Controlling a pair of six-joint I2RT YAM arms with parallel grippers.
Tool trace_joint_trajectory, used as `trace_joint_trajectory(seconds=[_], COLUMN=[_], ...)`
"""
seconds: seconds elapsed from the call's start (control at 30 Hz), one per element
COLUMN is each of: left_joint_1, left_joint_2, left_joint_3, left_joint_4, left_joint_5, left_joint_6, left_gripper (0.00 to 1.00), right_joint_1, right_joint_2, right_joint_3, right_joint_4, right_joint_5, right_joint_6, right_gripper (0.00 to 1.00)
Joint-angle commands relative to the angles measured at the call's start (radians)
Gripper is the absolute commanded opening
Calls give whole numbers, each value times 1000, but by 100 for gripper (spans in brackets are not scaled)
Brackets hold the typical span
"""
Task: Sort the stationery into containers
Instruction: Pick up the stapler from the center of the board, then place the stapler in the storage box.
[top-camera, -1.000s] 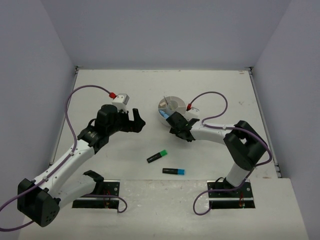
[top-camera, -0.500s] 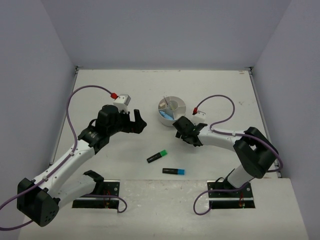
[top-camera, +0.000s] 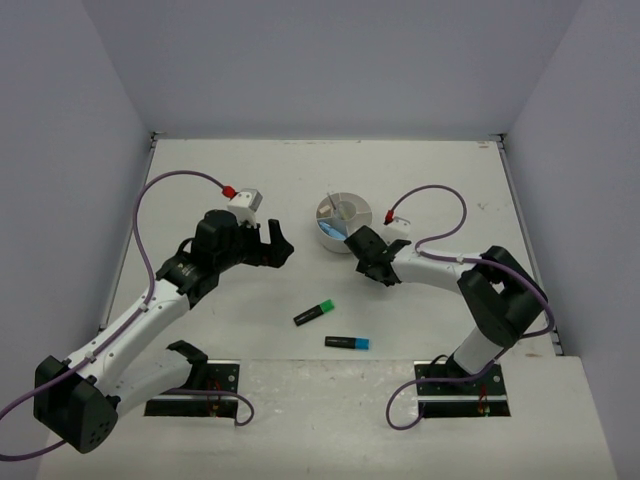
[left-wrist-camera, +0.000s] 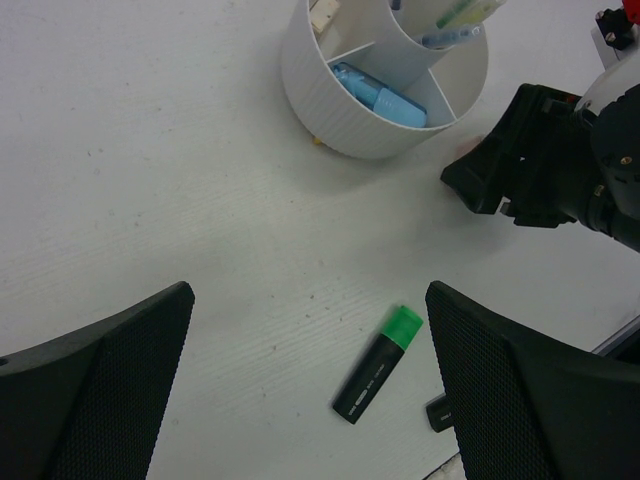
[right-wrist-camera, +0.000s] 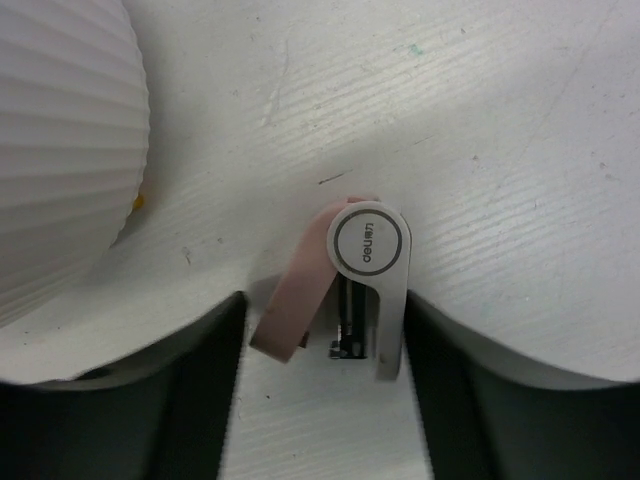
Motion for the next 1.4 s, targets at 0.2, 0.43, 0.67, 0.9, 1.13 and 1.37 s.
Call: trace_joint_trajectory(seconds=[0.2,0.43,0.67,0.9,1.13,1.37], left_joint_1=[-9,-47,-72,-73,-137,-173], left_joint_2=[1,7,-33,-47,71,126], left_joint_3=[0,4,23,-18,-17,-19], left_joint_4=[35,149,200,412,585,673], left_joint_5=[16,115,176,425,441,494], left_joint_6=[-11,-77,-98,-190,-310,-364], left_gripper=[100,100,100,100,96,67], right_joint_1=[2,8,11,32,173,181], right_joint_2=[-131,-386,-464,-636,-765,-792], right_joint_3=[-100,-236,-104,-174,-196,-199], right_joint_4=[190,426,274,354,438,449], right_joint_5=[-1,-174,-289,-902,-857,-766], right_joint_6=[-182,-564,-810,-982,-1030,-1020], right_gripper=[0,0,0,0,0,0])
